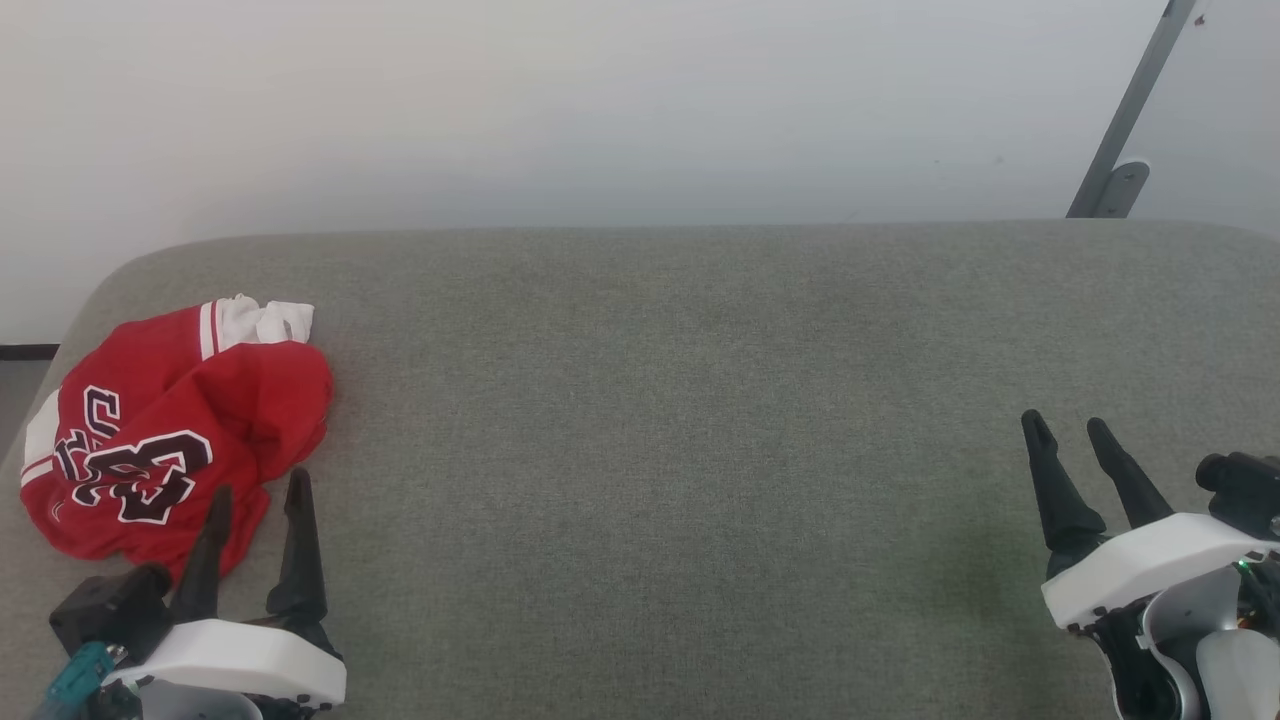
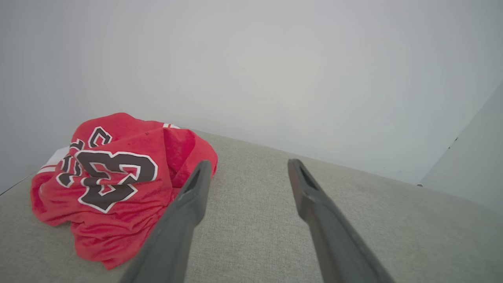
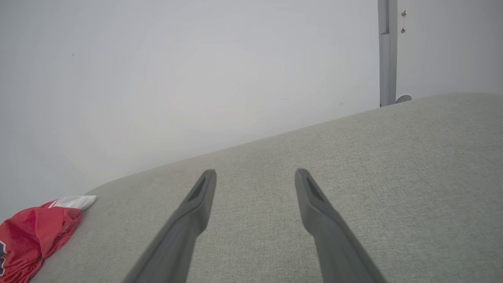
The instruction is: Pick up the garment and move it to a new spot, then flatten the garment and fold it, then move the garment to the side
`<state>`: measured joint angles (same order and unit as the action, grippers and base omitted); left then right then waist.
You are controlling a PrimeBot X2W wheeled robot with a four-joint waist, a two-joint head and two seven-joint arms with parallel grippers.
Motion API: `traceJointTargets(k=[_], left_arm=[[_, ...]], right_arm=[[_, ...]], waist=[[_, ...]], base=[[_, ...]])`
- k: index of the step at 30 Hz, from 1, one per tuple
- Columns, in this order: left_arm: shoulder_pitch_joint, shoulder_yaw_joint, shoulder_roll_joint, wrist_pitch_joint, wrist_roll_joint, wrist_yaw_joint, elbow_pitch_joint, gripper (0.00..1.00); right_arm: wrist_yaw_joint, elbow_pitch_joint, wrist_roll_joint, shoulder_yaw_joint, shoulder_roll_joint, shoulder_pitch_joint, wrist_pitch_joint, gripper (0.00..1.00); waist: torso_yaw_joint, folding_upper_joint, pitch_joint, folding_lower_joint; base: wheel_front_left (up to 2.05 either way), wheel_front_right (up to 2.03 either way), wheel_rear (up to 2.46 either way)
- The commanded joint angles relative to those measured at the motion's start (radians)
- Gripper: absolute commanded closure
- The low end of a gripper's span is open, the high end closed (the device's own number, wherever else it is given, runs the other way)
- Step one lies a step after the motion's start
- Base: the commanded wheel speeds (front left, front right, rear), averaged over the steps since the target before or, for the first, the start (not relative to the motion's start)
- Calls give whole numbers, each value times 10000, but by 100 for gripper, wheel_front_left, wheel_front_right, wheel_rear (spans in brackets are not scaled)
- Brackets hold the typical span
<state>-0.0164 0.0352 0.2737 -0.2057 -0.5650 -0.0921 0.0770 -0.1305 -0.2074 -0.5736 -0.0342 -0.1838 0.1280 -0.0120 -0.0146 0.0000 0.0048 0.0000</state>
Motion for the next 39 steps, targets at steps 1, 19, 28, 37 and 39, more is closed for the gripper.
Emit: traceJointTargets(k=[1, 19, 28, 37, 39], left_arm=[[-49, 35, 83, -105, 201, -16, -108, 0], [-187, 163, 274, -457, 1314, -98, -360, 0], [-180, 194, 336, -597, 1791, -78, -428, 0], [-159, 154, 258, -612, 1743, 63, -353, 0], [-134, 148, 242, -612, 1718, 90, -330, 0]], right_arm=[[-3, 87, 200, 20, -36, 159, -81, 0], [-2, 218, 1358, 73, -168, 187, -243, 0], [-2, 289, 1844, 104, -236, 174, -282, 0], [-2, 304, 1908, 127, -257, 169, -287, 0], [-2, 301, 1899, 132, -265, 175, -302, 0]], waist=[[-2, 0, -3, 0], [-13, 0, 5, 0], [-6, 0, 27, 0], [11, 0, 64, 0], [14, 0, 70, 0]], base=[[0, 0, 0], [0, 0, 0], [0, 0, 0], [0, 0, 0], [0, 0, 0]])
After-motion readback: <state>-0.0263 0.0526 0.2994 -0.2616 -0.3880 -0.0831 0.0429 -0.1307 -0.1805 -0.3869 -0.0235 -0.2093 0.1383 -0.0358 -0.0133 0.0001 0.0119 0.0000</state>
